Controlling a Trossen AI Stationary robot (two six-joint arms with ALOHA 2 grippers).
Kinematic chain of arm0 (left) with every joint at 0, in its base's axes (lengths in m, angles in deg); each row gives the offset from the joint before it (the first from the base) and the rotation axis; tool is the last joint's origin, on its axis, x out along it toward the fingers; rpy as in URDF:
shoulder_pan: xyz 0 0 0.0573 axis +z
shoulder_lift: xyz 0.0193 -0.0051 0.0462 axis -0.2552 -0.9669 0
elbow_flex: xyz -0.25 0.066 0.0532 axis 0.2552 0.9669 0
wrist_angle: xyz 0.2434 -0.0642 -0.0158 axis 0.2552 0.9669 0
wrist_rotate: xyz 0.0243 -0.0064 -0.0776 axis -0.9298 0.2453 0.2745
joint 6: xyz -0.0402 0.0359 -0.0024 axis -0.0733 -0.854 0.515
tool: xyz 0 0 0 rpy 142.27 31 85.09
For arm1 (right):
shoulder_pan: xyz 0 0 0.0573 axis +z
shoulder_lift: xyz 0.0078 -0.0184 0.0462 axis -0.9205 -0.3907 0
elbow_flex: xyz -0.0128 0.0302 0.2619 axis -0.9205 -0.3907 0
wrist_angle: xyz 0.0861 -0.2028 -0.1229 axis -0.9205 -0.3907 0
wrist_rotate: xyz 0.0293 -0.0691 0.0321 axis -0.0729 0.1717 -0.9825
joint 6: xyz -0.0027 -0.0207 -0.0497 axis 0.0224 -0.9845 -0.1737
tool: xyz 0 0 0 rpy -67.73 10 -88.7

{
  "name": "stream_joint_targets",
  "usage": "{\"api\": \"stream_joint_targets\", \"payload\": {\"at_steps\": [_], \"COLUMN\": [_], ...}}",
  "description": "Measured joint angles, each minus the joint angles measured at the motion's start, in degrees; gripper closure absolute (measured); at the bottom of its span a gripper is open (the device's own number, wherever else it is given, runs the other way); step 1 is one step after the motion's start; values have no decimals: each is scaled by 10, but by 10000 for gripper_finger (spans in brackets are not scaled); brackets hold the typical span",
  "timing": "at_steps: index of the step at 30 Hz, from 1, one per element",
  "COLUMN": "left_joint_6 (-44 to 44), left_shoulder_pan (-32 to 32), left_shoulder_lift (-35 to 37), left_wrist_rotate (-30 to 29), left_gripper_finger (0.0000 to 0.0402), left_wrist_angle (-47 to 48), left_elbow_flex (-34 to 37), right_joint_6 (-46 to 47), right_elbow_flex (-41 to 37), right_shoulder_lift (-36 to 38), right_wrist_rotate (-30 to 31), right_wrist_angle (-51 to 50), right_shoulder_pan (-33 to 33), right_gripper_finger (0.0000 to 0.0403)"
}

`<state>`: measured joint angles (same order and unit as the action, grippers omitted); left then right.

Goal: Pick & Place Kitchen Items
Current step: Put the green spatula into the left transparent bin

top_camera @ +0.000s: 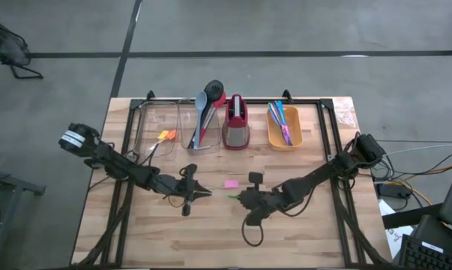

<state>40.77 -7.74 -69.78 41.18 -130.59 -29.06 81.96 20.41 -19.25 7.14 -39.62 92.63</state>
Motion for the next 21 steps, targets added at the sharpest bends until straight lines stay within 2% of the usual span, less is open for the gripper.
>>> {"api": "stream_joint_targets", "payload": {"at_steps": [6, 14, 21], "left_joint_6": [-11, -1, 3], "left_shoulder_pan": [-1, -1, 0], "left_shoulder_lift": [0, 0, 1], "left_wrist_rotate": [-39, -106, -166], "left_gripper_finger": [385, 374, 380], "left_wrist_angle": [0, 8, 20], "left_elbow_flex": [0, 0, 1], "right_joint_6": [34, 51, 61], "right_elbow_flex": [0, 0, 0], "right_shoulder_lift": [0, 1, 31], "right_wrist_rotate": [1, 2, -5], "right_wrist_angle": [-3, -20, -88], "right_shoulder_pan": [0, 0, 1], "right_gripper_finger": [310, 210, 137]}}
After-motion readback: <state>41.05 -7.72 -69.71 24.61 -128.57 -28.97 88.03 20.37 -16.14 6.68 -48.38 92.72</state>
